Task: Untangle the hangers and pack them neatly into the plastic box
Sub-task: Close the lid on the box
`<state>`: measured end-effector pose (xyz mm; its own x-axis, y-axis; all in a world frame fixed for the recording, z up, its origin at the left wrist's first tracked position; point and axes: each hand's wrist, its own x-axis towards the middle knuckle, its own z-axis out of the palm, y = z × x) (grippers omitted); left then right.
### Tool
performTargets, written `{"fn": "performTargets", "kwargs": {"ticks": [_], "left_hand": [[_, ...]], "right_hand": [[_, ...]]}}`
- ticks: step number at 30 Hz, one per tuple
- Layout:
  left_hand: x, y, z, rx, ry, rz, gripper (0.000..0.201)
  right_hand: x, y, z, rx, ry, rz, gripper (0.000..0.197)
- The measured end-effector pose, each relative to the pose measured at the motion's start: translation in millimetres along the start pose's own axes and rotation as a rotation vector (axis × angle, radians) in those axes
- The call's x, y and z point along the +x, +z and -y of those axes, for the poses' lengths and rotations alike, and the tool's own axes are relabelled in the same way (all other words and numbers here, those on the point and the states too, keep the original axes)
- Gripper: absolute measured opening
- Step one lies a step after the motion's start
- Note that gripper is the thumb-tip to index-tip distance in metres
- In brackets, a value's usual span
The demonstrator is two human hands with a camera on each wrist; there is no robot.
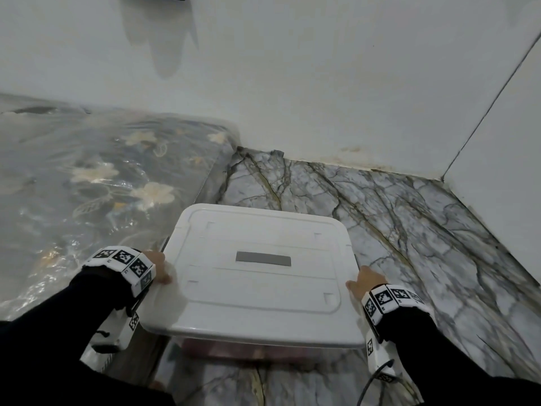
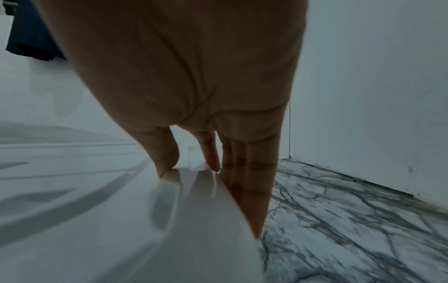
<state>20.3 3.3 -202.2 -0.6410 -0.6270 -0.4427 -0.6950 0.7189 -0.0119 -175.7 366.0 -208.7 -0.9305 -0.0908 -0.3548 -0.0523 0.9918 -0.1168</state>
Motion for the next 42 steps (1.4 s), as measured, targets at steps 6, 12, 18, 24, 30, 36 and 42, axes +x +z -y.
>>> {"fn": "performTargets", "kwargs": {"ticks": [6, 12, 18, 24, 30, 36, 42], "left_hand": [[18.7, 3.6, -0.8, -0.224, -0.048, -0.089, 0.049], [35.8, 11.4, 4.9, -0.425, -0.104, -0.155, 0.062], [48.5, 18.1, 7.6, -0.497, -0.147, -0.135, 0.065], [48.2, 13.0, 6.6, -0.415, -0.156, -0.122, 0.048], [40.4, 10.0, -0.3, -0.271, -0.11, -0.21, 0.034], [29.2, -0.8, -6.4, -0.124, -0.071, -0.233, 0.03], [19.1, 9.9, -50.7, -0.092, 0.139, -0.236, 0.064]], "right_hand": [[8.0, 1.9, 2.2, 0.08, 0.022, -0.033, 0.046], [22.0, 9.0, -4.3, 0.429, 0.162, -0.009, 0.074], [36.0, 6.7, -7.7, 0.526, 0.227, 0.054, 0.078], [37.1, 4.9, -3.2, 0.431, 0.196, 0.057, 0.065], [35.6, 6.6, 0.0, 0.269, 0.106, -0.049, 0.028], [22.5, 2.5, 9.1, 0.116, 0.05, -0.081, 0.029], [-0.9, 16.2, 47.0, -0.003, -0.311, -0.103, 0.056]]}}
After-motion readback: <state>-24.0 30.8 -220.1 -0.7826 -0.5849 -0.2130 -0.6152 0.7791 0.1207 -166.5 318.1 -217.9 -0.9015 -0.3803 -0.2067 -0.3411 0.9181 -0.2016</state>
